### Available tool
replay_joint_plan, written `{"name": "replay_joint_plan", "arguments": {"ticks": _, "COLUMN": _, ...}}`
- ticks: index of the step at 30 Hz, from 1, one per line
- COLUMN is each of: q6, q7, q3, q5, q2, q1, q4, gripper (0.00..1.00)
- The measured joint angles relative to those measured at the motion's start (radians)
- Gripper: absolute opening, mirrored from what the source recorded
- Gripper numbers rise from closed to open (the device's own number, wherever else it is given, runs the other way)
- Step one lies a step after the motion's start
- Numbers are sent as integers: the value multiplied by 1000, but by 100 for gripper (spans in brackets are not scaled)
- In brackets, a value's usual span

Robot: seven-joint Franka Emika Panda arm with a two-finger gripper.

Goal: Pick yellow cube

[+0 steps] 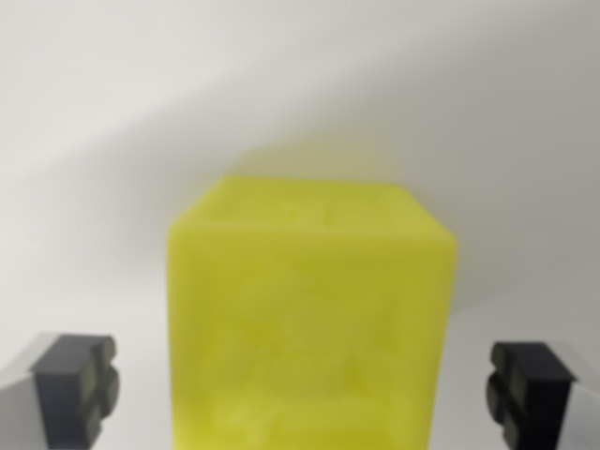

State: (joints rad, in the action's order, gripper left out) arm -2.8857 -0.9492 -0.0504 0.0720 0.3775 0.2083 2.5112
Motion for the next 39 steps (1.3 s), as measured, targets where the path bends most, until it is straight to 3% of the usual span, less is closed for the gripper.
{"name": "replay_joint_plan", "arguments": {"ticks": 11, "q6": -48, "q7": 24, "q3": 0, "q5": 32, "q2": 68, "q1": -6, "q4": -19, "gripper": 100}}
{"name": "replay_joint_plan", "arguments": {"ticks": 12, "q6": -49, "q7": 28, "q3": -2, "q5": 37, "q2": 69, "q1": -9, "q4": -20, "gripper": 0}}
{"name": "replay_joint_plan", "arguments": {"ticks": 18, "q6": -38, "q7": 24, "q3": -4, "q5": 34, "q2": 52, "q1": -10, "q4": -15, "gripper": 0}}
{"name": "replay_joint_plan", "arguments": {"ticks": 29, "q6": 24, "q7": -4, "q3": -4, "q5": -5, "q2": -32, "q1": -3, "q4": 7, "gripper": 0}}
{"name": "replay_joint_plan", "arguments": {"ticks": 39, "q6": 85, "q7": -22, "q3": -3, "q5": -29, "q2": -108, "q1": 3, "q4": 21, "gripper": 0}}
